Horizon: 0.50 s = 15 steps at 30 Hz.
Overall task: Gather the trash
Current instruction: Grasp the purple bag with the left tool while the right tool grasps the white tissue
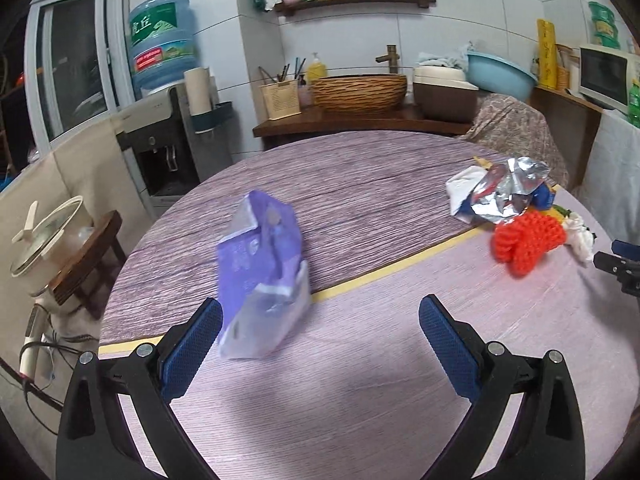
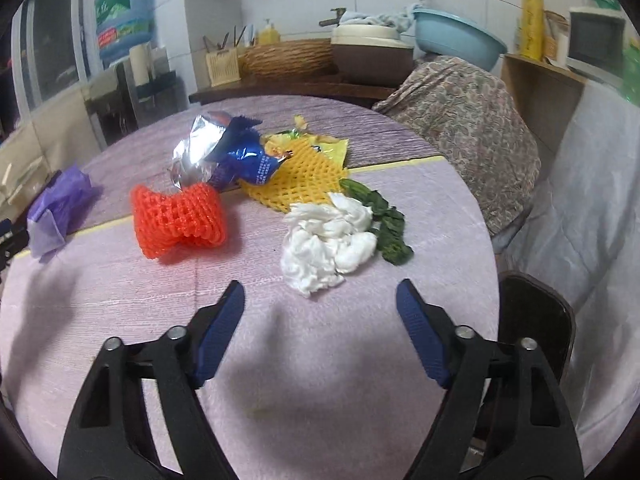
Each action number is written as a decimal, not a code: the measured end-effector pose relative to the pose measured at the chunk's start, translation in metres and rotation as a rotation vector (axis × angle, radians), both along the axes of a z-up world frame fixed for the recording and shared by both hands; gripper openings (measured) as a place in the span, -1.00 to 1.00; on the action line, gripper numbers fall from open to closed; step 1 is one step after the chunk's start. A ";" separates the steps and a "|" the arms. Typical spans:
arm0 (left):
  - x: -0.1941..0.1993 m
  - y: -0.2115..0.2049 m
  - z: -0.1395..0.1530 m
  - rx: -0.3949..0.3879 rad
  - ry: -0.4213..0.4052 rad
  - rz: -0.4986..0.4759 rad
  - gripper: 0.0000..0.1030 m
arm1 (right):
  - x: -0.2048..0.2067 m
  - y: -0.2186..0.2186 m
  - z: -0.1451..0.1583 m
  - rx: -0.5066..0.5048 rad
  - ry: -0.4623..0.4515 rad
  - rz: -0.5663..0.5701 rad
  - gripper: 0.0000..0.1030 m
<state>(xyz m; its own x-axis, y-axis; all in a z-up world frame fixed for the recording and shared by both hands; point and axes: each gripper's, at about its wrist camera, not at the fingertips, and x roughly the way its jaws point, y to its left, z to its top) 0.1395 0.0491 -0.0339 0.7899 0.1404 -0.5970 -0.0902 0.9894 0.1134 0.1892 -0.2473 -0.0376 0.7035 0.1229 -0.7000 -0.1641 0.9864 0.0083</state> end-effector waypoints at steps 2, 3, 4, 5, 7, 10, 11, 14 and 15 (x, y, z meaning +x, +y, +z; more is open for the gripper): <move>0.001 0.005 -0.002 0.000 0.001 0.017 0.89 | 0.010 0.006 -0.003 -0.030 0.014 0.000 0.24; 0.000 0.007 -0.002 -0.002 0.002 0.022 0.89 | 0.015 0.007 -0.004 -0.041 0.022 0.001 0.19; 0.001 0.009 -0.003 -0.002 0.004 0.029 0.90 | 0.020 0.008 -0.006 -0.051 0.027 -0.002 0.12; 0.000 0.012 -0.005 -0.001 0.006 0.033 0.90 | 0.025 0.010 -0.009 -0.070 0.032 -0.009 0.09; 0.000 0.015 -0.007 0.000 0.011 0.035 0.90 | 0.031 0.013 -0.013 -0.085 0.061 -0.002 -0.04; 0.005 0.017 -0.008 0.008 0.022 0.039 0.90 | 0.034 0.015 -0.013 -0.108 0.058 -0.011 -0.17; 0.006 0.017 -0.009 0.008 0.024 0.037 0.90 | 0.034 0.016 -0.013 -0.115 0.059 -0.010 -0.20; 0.010 0.019 -0.009 0.019 0.027 0.038 0.90 | 0.035 0.015 -0.013 -0.143 0.057 -0.019 -0.51; 0.011 0.020 -0.009 0.018 0.025 0.037 0.90 | 0.034 0.013 -0.011 -0.128 0.050 -0.018 -0.62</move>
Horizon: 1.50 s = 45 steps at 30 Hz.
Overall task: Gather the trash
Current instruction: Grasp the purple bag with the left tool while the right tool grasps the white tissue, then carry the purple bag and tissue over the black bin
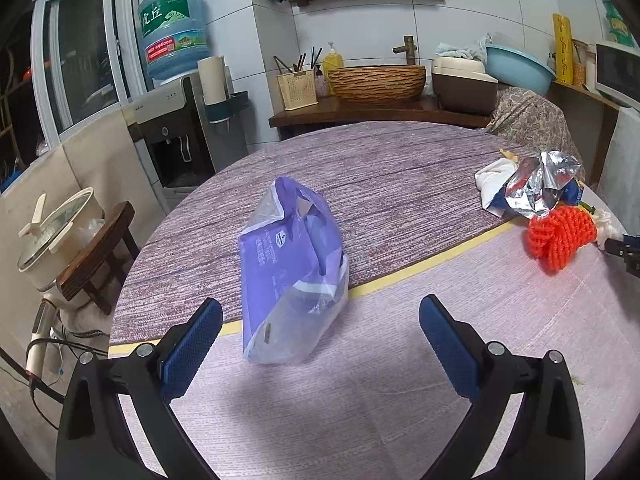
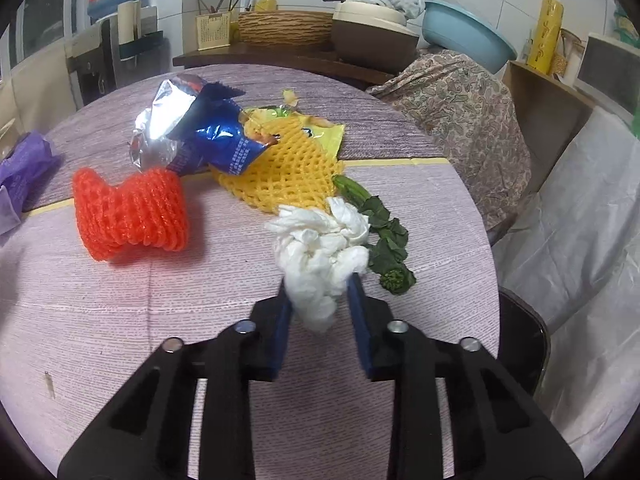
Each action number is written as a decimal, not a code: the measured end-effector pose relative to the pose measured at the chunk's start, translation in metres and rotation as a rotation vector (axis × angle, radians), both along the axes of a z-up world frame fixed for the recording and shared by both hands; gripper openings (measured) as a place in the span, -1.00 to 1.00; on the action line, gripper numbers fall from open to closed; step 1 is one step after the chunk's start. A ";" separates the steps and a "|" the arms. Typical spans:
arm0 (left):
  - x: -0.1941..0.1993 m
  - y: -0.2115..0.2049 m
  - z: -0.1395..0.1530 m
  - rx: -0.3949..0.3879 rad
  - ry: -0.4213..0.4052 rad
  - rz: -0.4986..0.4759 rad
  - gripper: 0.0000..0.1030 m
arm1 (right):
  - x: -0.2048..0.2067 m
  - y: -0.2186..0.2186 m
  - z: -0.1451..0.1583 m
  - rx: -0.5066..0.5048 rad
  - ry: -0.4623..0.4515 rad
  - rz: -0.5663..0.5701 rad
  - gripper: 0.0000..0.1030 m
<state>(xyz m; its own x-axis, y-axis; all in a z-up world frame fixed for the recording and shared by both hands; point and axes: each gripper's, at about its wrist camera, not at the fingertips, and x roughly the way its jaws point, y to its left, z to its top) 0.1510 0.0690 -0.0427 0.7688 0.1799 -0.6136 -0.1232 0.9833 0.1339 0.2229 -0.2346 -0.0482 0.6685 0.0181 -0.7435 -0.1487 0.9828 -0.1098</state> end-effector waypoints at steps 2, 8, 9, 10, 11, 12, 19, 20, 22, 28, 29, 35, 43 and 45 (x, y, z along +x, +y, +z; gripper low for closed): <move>0.003 0.002 -0.001 -0.008 0.001 -0.002 0.90 | -0.004 -0.005 0.004 0.050 -0.003 0.009 -0.69; 0.020 0.009 -0.006 0.025 0.026 0.023 0.90 | -0.024 -0.006 0.017 0.111 -0.042 0.030 -0.71; 0.023 0.011 -0.008 0.032 0.034 0.028 0.90 | -0.028 -0.005 0.019 0.116 -0.048 0.034 -0.71; 0.026 0.012 -0.010 0.038 0.041 0.034 0.89 | -0.031 -0.004 0.020 0.119 -0.053 0.039 -0.71; 0.028 0.014 -0.012 0.042 0.051 0.038 0.88 | -0.034 -0.003 0.023 0.125 -0.058 0.045 -0.71; 0.031 0.015 -0.015 0.043 0.064 0.041 0.79 | -0.038 -0.002 0.025 0.131 -0.061 0.052 -0.71; 0.031 0.024 -0.022 -0.042 0.101 0.041 -0.08 | -0.054 -0.002 0.035 0.159 -0.088 0.069 -0.71; 0.030 0.022 -0.022 -0.037 0.102 0.042 -0.11 | -0.055 -0.003 0.035 0.164 -0.089 0.069 -0.71; 0.028 0.021 -0.023 -0.040 0.105 0.036 -0.40 | -0.057 -0.004 0.037 0.174 -0.097 0.072 -0.71; 0.018 0.019 -0.018 -0.042 0.077 0.025 -0.55 | -0.065 -0.008 0.034 0.200 -0.103 0.069 -0.71; 0.016 0.019 -0.016 -0.040 0.070 0.028 -0.57 | -0.067 -0.009 0.034 0.206 -0.104 0.068 -0.71; 0.005 0.014 -0.005 -0.054 0.043 0.021 -0.65 | -0.079 -0.011 0.031 0.237 -0.116 0.071 -0.71; -0.016 -0.012 0.032 -0.060 -0.064 -0.036 -0.66 | -0.096 -0.016 0.032 0.273 -0.137 0.074 -0.71; -0.021 -0.023 0.042 -0.063 -0.096 -0.065 -0.66 | -0.101 -0.018 0.034 0.282 -0.149 0.073 -0.71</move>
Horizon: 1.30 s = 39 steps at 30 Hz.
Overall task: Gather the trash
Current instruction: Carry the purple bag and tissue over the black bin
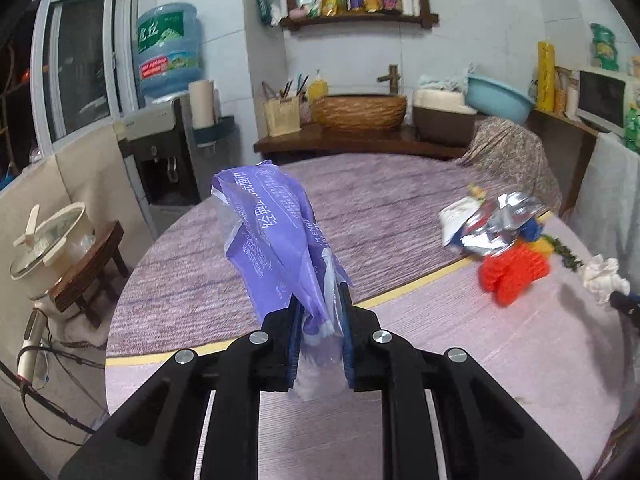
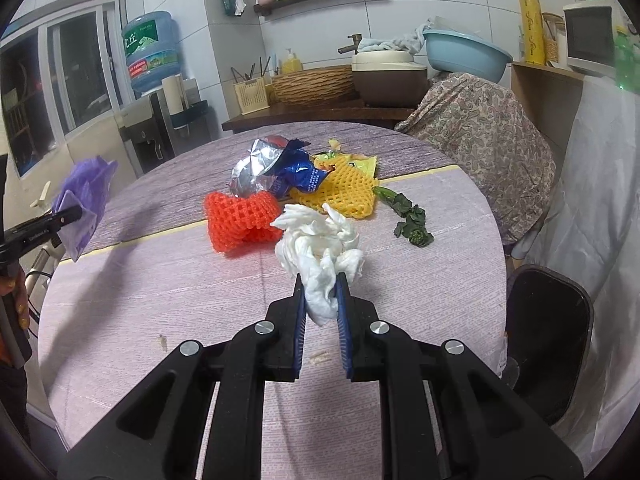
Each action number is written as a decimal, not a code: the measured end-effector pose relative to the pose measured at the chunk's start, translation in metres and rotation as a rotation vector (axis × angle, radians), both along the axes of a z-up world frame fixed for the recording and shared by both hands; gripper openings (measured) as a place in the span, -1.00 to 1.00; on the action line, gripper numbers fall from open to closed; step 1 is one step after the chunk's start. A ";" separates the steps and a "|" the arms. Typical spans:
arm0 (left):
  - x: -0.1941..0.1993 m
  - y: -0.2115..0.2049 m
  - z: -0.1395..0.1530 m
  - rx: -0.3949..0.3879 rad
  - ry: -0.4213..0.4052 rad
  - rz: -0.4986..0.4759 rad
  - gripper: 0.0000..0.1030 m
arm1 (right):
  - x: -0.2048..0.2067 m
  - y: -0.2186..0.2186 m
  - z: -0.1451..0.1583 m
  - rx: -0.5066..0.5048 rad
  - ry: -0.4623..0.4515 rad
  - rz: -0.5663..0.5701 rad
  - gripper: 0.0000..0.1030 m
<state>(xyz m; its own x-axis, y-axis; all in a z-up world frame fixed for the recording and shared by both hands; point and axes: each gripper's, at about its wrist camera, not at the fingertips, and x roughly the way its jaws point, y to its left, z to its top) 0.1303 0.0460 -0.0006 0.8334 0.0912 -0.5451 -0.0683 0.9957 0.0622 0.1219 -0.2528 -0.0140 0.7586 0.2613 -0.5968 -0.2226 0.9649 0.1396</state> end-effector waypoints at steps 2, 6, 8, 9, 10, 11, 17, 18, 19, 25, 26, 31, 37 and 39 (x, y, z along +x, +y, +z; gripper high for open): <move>-0.005 -0.016 0.010 -0.002 -0.033 -0.045 -0.66 | -0.004 -0.003 0.004 0.008 -0.012 -0.002 -0.71; -0.008 -0.051 0.027 -0.020 -0.079 -0.154 -0.66 | -0.013 -0.009 0.010 0.028 -0.036 -0.014 -0.71; -0.009 -0.072 0.035 -0.033 -0.103 -0.213 -0.66 | -0.017 -0.013 0.013 0.033 -0.047 -0.022 -0.71; -0.009 -0.081 0.038 -0.040 -0.110 -0.240 -0.66 | -0.018 -0.015 0.015 0.035 -0.052 -0.027 -0.71; -0.007 -0.094 0.042 -0.053 -0.118 -0.280 -0.66 | -0.021 -0.017 0.016 0.037 -0.059 -0.034 -0.71; -0.007 -0.103 0.044 -0.060 -0.123 -0.306 -0.66 | -0.022 -0.020 0.018 0.039 -0.063 -0.041 -0.71; 0.008 -0.165 0.048 -0.091 -0.119 -0.467 -0.66 | -0.028 -0.049 0.021 0.059 -0.085 -0.124 -0.71; 0.011 -0.175 0.047 -0.109 -0.110 -0.494 -0.66 | -0.028 -0.054 0.020 0.060 -0.086 -0.142 -0.71; 0.015 -0.185 0.046 -0.125 -0.101 -0.521 -0.66 | -0.028 -0.060 0.019 0.062 -0.085 -0.158 -0.71; 0.030 -0.241 0.039 -0.147 -0.057 -0.645 -0.66 | -0.030 -0.112 0.008 0.069 -0.072 -0.309 -0.71; 0.033 -0.253 0.037 -0.154 -0.043 -0.671 -0.66 | -0.029 -0.120 0.006 0.063 -0.068 -0.335 -0.71; 0.040 -0.306 0.022 -0.155 0.031 -0.776 -0.66 | -0.021 -0.171 -0.026 0.054 0.011 -0.467 -0.71; 0.051 -0.363 -0.003 -0.168 0.135 -0.863 -0.66 | -0.004 -0.217 -0.083 0.089 0.152 -0.559 -0.71; 0.054 -0.381 -0.012 -0.169 0.177 -0.886 -0.66 | 0.000 -0.225 -0.101 0.098 0.192 -0.582 -0.70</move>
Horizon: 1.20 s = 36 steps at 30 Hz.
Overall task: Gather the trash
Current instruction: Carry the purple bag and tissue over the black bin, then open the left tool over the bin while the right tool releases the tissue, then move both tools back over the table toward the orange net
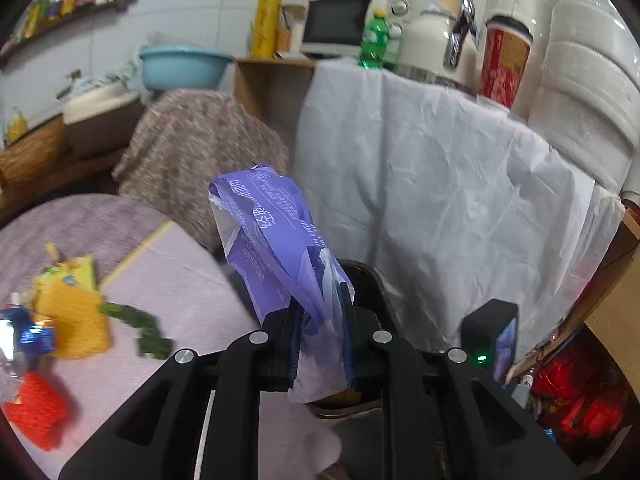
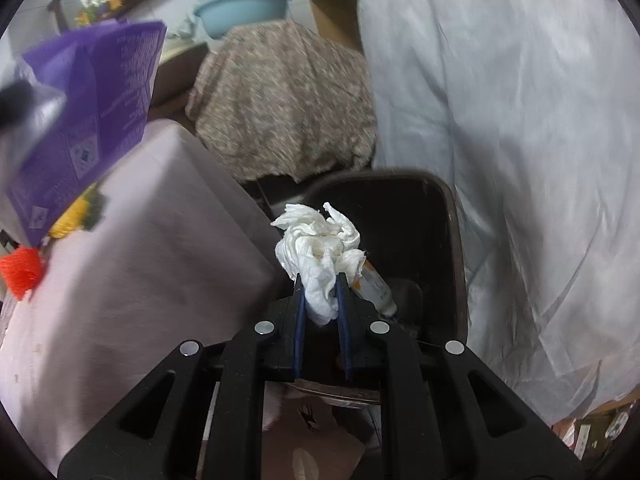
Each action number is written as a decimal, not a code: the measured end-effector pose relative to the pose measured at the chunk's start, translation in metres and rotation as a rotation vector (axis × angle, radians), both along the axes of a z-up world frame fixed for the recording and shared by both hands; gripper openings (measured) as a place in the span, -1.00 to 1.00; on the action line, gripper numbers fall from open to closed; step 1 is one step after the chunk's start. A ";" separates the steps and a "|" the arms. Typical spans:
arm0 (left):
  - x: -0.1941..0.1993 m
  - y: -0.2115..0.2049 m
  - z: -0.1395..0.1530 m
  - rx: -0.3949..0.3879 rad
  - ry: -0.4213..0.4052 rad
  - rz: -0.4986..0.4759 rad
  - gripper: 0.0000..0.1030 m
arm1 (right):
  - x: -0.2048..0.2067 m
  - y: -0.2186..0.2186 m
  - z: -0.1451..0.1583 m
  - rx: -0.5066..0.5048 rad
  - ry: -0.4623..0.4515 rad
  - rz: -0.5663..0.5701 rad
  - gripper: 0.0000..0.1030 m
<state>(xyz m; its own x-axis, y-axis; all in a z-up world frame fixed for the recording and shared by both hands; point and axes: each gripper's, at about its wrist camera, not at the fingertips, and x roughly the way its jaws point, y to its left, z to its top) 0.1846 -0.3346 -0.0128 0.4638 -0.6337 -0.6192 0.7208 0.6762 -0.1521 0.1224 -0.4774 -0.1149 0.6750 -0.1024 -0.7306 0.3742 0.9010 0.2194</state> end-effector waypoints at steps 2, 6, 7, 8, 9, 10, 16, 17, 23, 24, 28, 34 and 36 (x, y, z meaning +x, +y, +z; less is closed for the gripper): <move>0.002 -0.020 -0.012 0.024 0.022 -0.019 -0.66 | 0.002 -0.010 -0.018 0.021 0.033 -0.026 -0.70; 0.008 -0.052 -0.036 0.066 0.078 -0.042 -0.66 | 0.002 -0.023 -0.047 0.045 0.082 -0.061 -0.54; 0.010 -0.059 -0.042 0.076 0.094 -0.047 -0.66 | 0.002 -0.026 -0.051 0.046 0.088 -0.071 -0.37; 0.011 -0.068 -0.049 0.087 0.113 -0.051 -0.66 | -0.001 -0.030 -0.056 0.048 0.095 -0.086 -0.26; 0.013 -0.073 -0.055 0.094 0.130 -0.054 -0.66 | -0.004 -0.034 -0.059 0.055 0.098 -0.100 -0.07; 0.016 -0.079 -0.061 0.101 0.155 -0.058 -0.66 | -0.008 -0.037 -0.061 0.062 0.089 -0.110 -0.04; 0.027 -0.100 -0.083 0.115 0.227 -0.056 -0.65 | -0.031 -0.043 -0.062 0.032 0.076 -0.157 0.03; 0.028 -0.104 -0.086 0.119 0.234 -0.062 -0.64 | -0.033 -0.043 -0.061 0.029 0.075 -0.168 0.03; 0.023 -0.113 -0.092 0.164 0.188 -0.066 -0.05 | -0.049 -0.057 -0.060 0.029 0.072 -0.225 0.07; 0.022 -0.112 -0.090 0.158 0.178 -0.067 0.08 | -0.051 -0.059 -0.059 0.025 0.073 -0.233 0.07; 0.012 -0.102 -0.074 0.136 0.120 -0.065 0.24 | -0.058 -0.066 -0.056 0.023 0.069 -0.262 0.07; -0.010 -0.076 -0.042 0.088 0.033 -0.067 0.48 | -0.062 -0.064 -0.047 0.003 0.051 -0.262 0.09; -0.015 -0.066 -0.034 0.082 0.012 -0.060 0.53 | -0.062 -0.061 -0.042 0.000 0.045 -0.256 0.15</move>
